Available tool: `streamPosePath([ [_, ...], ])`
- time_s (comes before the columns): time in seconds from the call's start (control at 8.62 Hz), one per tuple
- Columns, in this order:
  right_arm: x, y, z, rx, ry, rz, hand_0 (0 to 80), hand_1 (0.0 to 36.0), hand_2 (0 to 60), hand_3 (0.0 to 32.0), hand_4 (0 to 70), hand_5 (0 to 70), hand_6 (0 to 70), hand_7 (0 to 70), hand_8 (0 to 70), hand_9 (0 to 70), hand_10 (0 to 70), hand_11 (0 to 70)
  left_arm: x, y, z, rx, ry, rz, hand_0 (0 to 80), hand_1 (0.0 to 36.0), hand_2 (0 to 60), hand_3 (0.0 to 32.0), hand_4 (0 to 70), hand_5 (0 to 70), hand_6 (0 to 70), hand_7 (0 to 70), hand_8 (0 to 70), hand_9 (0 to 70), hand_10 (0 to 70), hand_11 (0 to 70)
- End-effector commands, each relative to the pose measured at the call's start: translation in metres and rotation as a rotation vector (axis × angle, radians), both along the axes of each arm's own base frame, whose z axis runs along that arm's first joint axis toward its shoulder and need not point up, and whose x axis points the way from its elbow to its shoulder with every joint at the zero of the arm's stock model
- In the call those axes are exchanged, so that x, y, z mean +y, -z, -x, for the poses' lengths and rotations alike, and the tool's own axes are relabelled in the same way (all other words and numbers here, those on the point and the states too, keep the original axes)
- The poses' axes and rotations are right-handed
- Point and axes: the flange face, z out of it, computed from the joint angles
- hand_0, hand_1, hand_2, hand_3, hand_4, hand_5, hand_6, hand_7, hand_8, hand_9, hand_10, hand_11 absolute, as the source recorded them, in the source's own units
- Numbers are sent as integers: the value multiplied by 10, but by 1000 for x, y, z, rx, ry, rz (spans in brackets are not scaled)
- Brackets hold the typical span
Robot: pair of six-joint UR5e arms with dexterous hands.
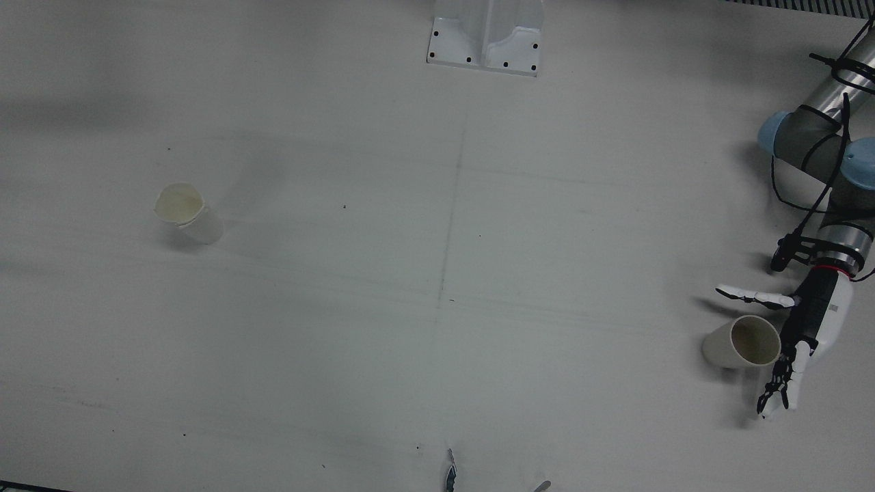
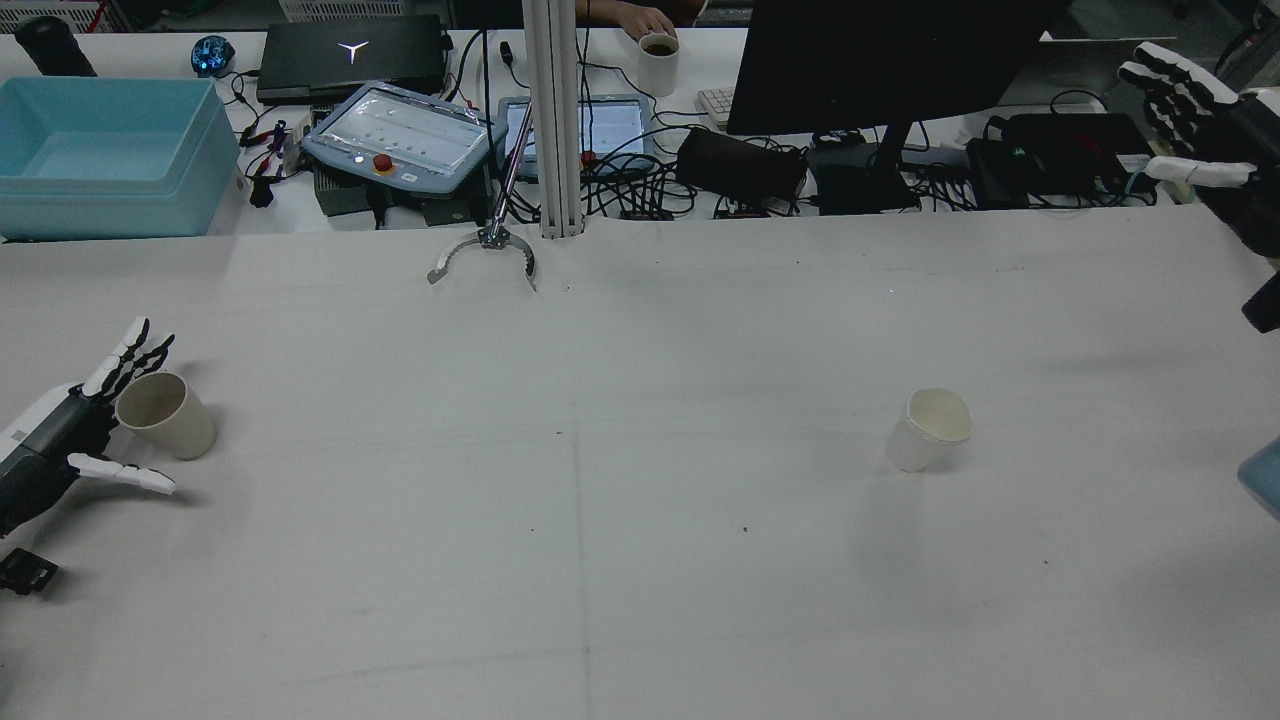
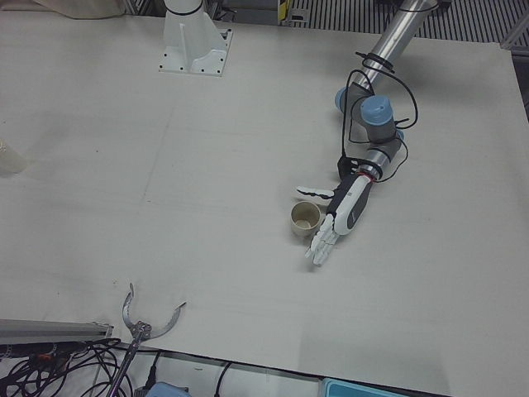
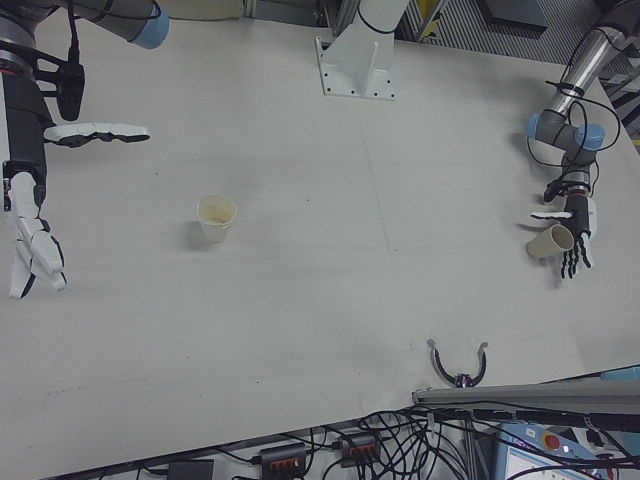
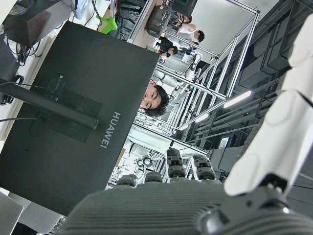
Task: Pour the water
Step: 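Close the left hand fingers around the beige cup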
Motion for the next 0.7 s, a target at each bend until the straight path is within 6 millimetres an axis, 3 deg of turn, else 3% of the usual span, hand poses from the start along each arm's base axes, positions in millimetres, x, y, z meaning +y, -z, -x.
streamPosePath([
  [0.0,-1,-1,0,0,-9,2,446,107,108,10,0,122,50,161,0,18,0,0,-2,5,-3,20,-7,9,793,292,0,134,7,0,0,119,16,48,29,79],
  [0.12,-1,-3,0,1,-9,6,445,106,104,10,0,116,49,154,0,16,0,1,-3,10,-5,30,-9,3,800,340,0,120,29,0,0,131,15,45,41,103],
  [0.23,-1,-4,0,2,-9,8,443,106,103,14,0,113,48,151,0,16,0,1,-4,17,-6,36,-10,-6,800,353,0,104,45,0,0,148,13,46,45,110],
  [0.58,-1,-3,-1,0,-10,6,442,105,103,12,0,109,48,150,0,16,0,3,-5,28,-8,42,-13,-11,800,336,0,102,44,0,0,160,16,53,44,105],
])
